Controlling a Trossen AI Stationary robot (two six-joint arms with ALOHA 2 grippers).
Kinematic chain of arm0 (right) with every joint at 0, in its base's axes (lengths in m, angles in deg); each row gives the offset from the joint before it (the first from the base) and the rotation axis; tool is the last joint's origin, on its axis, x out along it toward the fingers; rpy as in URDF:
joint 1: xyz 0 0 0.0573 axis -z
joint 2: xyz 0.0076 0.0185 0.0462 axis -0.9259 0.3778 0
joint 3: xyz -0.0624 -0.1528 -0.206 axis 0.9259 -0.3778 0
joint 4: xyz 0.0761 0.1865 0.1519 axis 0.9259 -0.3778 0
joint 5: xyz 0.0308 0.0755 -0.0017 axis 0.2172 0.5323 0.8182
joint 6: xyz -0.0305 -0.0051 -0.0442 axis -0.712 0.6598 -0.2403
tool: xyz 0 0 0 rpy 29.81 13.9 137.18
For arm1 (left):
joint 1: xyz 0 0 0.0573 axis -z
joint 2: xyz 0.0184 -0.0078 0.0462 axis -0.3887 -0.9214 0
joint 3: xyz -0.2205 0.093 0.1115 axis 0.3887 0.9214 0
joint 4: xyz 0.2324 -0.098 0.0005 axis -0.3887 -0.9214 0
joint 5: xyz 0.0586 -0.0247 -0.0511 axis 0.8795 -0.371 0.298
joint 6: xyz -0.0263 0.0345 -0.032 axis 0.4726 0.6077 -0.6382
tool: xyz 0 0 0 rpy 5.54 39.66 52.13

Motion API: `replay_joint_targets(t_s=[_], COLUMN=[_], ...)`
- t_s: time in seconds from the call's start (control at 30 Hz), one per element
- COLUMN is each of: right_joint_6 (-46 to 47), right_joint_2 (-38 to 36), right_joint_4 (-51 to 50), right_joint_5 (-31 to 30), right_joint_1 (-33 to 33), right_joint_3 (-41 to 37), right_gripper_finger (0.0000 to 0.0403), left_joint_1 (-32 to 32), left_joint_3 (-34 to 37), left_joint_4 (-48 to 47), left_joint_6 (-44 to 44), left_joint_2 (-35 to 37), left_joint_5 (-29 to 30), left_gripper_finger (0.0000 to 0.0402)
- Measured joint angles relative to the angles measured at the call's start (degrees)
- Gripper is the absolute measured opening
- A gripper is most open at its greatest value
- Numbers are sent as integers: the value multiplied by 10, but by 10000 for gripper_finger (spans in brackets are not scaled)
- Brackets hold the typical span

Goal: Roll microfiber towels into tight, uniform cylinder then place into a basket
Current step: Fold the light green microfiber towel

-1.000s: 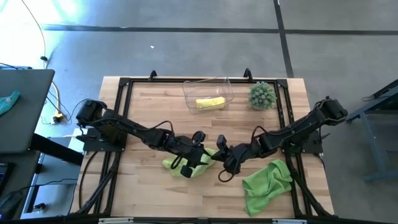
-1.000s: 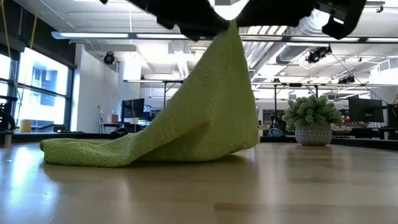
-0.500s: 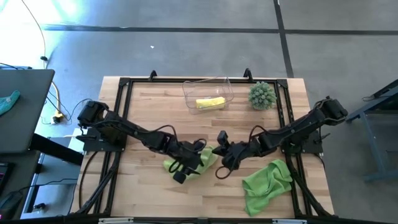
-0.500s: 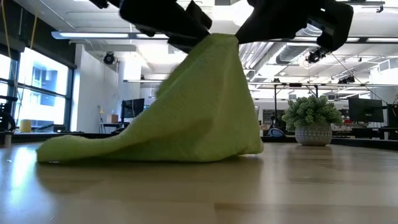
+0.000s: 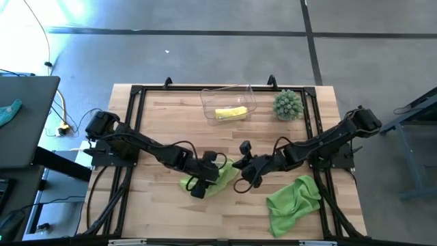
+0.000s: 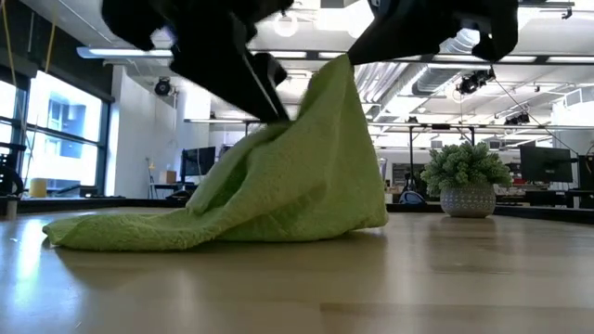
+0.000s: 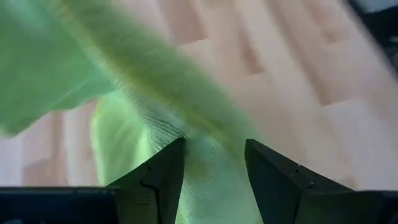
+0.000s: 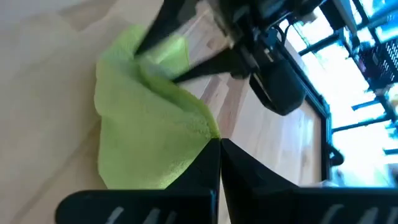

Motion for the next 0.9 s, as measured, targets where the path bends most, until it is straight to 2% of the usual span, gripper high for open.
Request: replay_joint_targets(t_s=[0.17, 0.3, 0.43, 0.73, 0.9], right_joint_6=[65, 124, 220, 400, 515], right_joint_2=[0, 0, 0, 0, 0], right_joint_4=[-1, 0, -8, -73, -118], right_joint_5=[0, -3, -32, -48, -45], right_joint_1=[0, 0, 1, 1, 1], right_joint_3=[0, 0, 0, 0, 0], right_gripper_finger=[0, 0, 0, 0, 0], left_joint_1=[0, 4, 9, 36, 67], left_joint_3=[0, 0, 0, 0, 0], left_joint_4=[-11, -15, -40, -55, -56], left_joint_6=[-37, -56, -57, -38, 18], left_joint_2=[-20, -38, -39, -37, -37], left_joint_5=[51, 53, 55, 61, 140], left_gripper_finger=[159, 159, 159, 159, 159])
